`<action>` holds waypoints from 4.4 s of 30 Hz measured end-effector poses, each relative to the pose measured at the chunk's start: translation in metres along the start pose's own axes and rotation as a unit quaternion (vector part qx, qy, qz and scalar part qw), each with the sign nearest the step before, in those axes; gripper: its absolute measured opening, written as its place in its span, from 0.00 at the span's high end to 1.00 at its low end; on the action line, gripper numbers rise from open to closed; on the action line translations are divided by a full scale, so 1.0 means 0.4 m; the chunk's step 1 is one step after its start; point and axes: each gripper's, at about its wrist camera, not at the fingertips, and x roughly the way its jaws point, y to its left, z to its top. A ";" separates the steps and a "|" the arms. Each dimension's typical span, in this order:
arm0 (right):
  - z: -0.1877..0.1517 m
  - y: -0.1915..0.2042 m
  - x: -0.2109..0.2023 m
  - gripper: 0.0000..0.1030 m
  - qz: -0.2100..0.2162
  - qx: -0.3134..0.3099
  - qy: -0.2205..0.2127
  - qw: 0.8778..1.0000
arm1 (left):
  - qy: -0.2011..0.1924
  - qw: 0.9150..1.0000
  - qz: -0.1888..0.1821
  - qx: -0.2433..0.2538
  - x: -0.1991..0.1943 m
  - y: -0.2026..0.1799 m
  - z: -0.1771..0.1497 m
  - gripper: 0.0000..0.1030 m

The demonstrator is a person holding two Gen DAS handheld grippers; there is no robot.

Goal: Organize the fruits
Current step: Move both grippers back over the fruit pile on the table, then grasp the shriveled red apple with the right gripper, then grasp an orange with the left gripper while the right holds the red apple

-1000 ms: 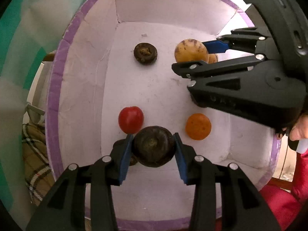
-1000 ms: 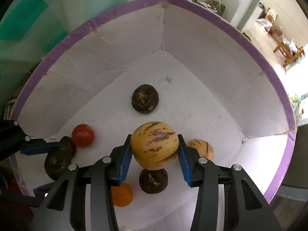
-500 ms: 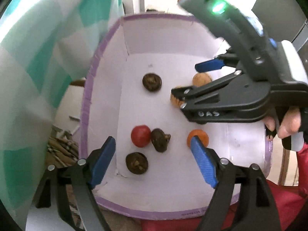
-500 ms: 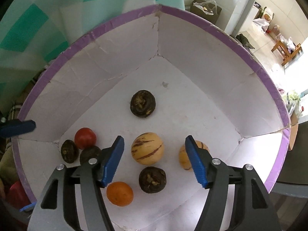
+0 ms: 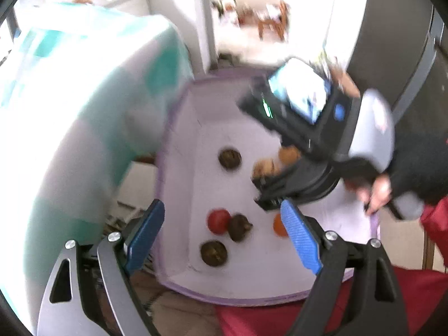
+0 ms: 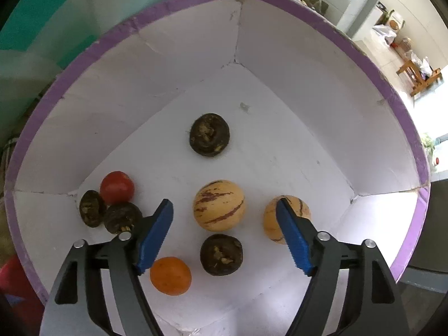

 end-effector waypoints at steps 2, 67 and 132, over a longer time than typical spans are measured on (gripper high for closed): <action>0.001 -0.001 0.006 0.24 -0.007 0.003 0.007 1.000 | -0.038 0.999 0.013 -0.026 -0.060 0.045 -0.001 0.16; 0.632 1.376 -0.368 0.24 0.145 -0.248 -0.222 0.932 | -0.097 0.728 0.349 -0.582 -0.608 1.125 -0.636 0.02; 0.524 1.265 -0.401 0.42 0.233 -0.221 -0.203 0.925 | -0.054 0.812 0.279 -0.510 -0.475 1.319 -0.527 0.64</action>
